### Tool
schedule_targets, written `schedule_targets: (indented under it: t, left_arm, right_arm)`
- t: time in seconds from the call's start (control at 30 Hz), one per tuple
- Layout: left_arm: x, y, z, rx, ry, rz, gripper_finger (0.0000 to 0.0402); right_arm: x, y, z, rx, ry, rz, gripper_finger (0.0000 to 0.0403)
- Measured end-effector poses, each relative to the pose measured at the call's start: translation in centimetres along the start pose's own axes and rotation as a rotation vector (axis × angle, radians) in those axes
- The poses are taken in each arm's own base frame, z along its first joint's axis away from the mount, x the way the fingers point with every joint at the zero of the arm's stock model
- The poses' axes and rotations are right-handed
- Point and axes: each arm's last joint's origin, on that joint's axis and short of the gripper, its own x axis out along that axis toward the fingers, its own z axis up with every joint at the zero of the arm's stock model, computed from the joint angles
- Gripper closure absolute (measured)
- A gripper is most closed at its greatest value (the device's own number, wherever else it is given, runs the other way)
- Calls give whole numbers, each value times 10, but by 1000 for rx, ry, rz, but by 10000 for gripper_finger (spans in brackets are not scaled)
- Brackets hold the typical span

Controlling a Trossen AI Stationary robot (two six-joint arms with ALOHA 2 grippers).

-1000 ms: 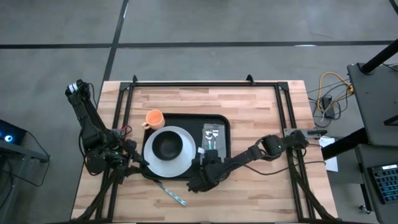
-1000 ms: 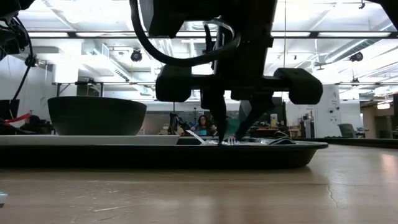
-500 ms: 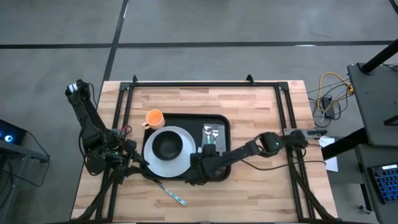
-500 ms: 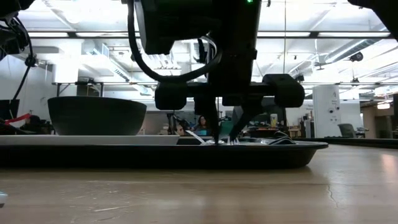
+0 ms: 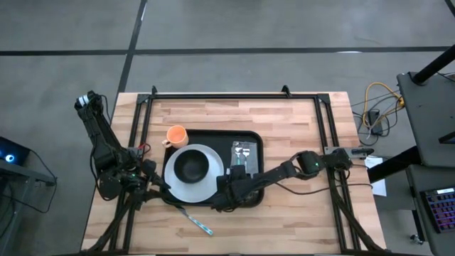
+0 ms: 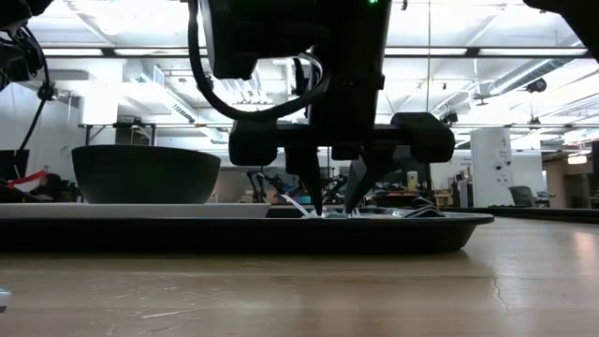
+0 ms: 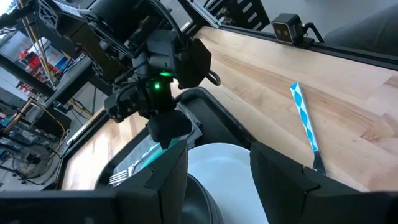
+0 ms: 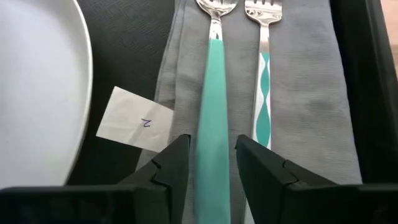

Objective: Set up tray
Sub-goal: Put the green knife on the gray napkin to the right of the green spoon

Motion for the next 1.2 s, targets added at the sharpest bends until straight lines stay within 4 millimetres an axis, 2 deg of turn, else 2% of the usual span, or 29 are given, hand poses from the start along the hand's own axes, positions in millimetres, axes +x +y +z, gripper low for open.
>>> schedule_targets:
  t: [0.33, 0.7, 1.0, 1.2]
  left_arm:
    - [-1, 1, 0, -11, -5, 1, 246]
    - [-15, 13, -10, -120, -92, 12, 246]
    - [-27, 25, -9, -265, -190, -4, 246]
    - [-26, 21, -3, -292, -251, -124, 246]
  right_arm:
    - [-14, 9, 11, -59, -57, 68, 286]
    - [-35, 22, 28, -199, -101, 157, 285]
    - [-60, 31, 42, -379, -112, 237, 275]
    - [-69, 31, 47, -469, -145, 253, 275]
